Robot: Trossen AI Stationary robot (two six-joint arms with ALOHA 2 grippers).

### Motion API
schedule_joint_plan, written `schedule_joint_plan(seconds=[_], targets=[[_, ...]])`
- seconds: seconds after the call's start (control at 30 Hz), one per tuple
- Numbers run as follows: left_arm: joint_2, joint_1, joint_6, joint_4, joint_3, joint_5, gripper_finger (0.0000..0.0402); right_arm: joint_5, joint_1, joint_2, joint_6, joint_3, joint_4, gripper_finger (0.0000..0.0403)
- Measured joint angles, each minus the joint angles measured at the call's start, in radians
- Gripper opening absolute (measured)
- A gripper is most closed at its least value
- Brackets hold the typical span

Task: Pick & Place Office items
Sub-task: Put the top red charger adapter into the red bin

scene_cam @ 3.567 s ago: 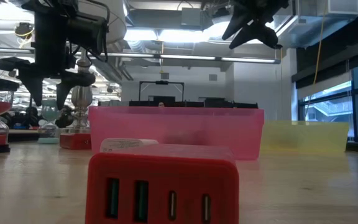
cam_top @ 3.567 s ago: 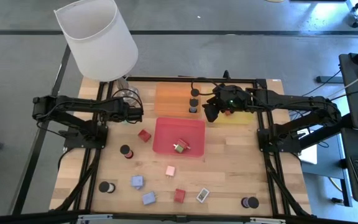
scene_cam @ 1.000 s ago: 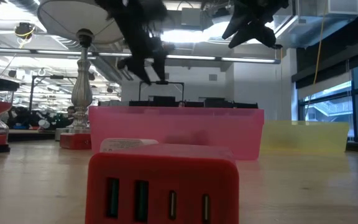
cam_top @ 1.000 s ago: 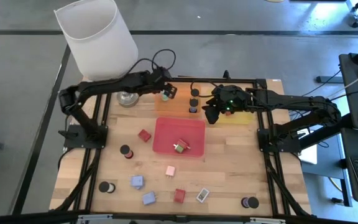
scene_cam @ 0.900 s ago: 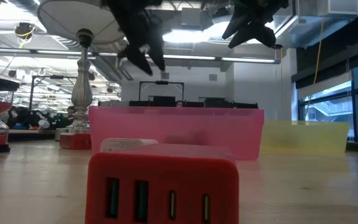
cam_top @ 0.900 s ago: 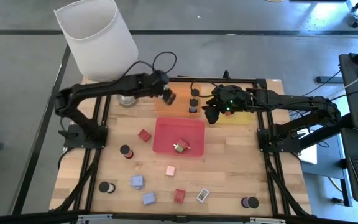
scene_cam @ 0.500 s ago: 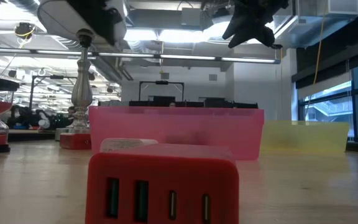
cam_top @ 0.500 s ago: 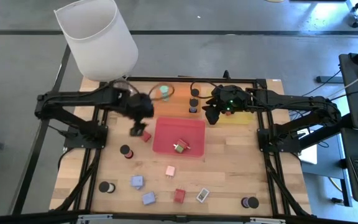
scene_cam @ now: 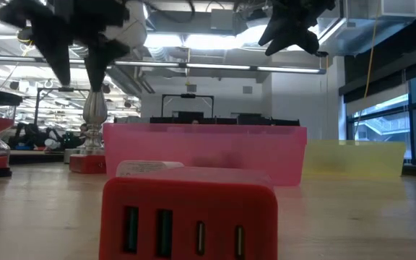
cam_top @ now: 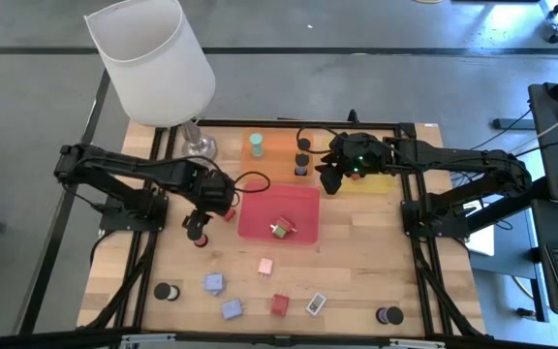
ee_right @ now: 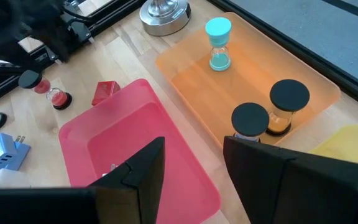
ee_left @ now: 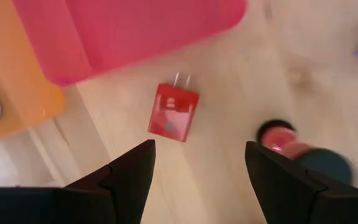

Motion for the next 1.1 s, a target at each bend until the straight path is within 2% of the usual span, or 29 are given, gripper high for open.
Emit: schedule_joint_plan(seconds=[0.33, 0.53, 0.77, 1.1], targets=[[0.0, 0.061, 0.135, 0.332, -0.24, -0.003, 0.0246, 0.0, 0.0, 0.0, 0.001, 0.0, 0.0, 0.0166], [0.0, 0.088, 0.214, 0.442, -0.333, 0.035, 0.0246, 0.0, 0.0, 0.0, 0.002, 0.0, 0.0, 0.0166], [0.003, 0.11, 0.321, 0.574, -0.411, 0.037, 0.0246, 0.0, 0.0, 0.0, 0.004, 0.0, 0.0, 0.0166], [0.081, 0.154, 0.346, 0.622, -0.45, 0.042, 0.0246, 0.005, 0.0, 0.0, 0.026, 0.0, 0.002, 0.0166]])
